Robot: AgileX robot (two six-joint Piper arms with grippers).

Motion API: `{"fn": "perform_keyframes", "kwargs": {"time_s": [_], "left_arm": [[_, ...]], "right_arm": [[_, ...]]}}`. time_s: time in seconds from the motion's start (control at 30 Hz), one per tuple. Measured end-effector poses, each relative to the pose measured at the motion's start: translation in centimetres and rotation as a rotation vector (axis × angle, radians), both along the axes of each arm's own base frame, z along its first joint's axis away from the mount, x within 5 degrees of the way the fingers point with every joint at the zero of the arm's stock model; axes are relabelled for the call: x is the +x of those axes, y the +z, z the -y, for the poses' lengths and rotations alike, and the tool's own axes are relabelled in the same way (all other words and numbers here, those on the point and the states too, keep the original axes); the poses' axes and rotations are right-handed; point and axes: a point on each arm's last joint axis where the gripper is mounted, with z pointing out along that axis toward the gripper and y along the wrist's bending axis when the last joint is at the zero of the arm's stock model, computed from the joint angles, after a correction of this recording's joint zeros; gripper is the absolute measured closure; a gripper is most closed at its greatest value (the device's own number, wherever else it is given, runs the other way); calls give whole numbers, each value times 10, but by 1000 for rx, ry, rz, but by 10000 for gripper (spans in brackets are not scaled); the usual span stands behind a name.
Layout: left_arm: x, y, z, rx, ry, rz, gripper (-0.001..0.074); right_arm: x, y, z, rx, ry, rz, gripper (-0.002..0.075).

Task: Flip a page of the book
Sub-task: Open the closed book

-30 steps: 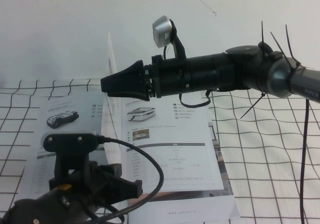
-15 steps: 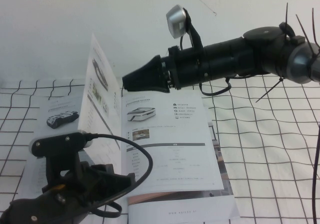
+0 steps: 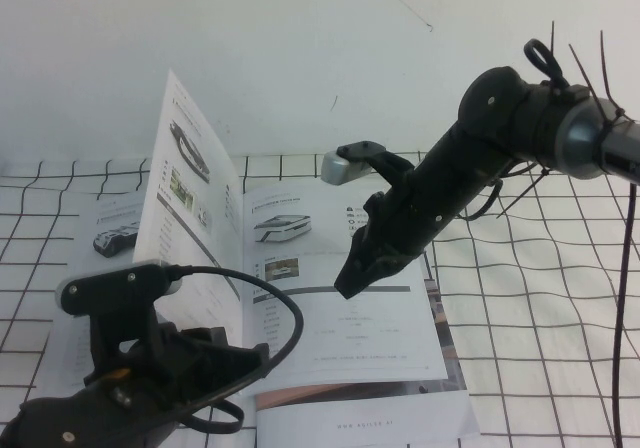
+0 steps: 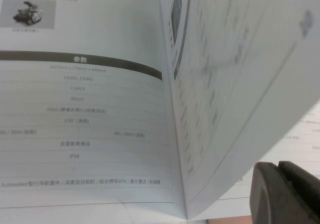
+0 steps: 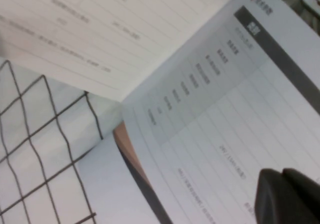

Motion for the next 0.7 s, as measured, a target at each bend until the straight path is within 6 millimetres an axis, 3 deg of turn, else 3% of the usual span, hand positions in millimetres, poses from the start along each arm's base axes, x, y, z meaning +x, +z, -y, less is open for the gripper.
{"fn": "perform_keyframes", "kwargs": {"time_s": [0.33, 0.7], "left_arm": [[0, -1, -5, -50, 107, -35, 737], [3, -14, -26, -39, 216, -129, 737]], "right_arm": [[1, -42, -6, -94, 7, -37, 725], [1, -45, -4, -124, 6, -37, 725]]}}
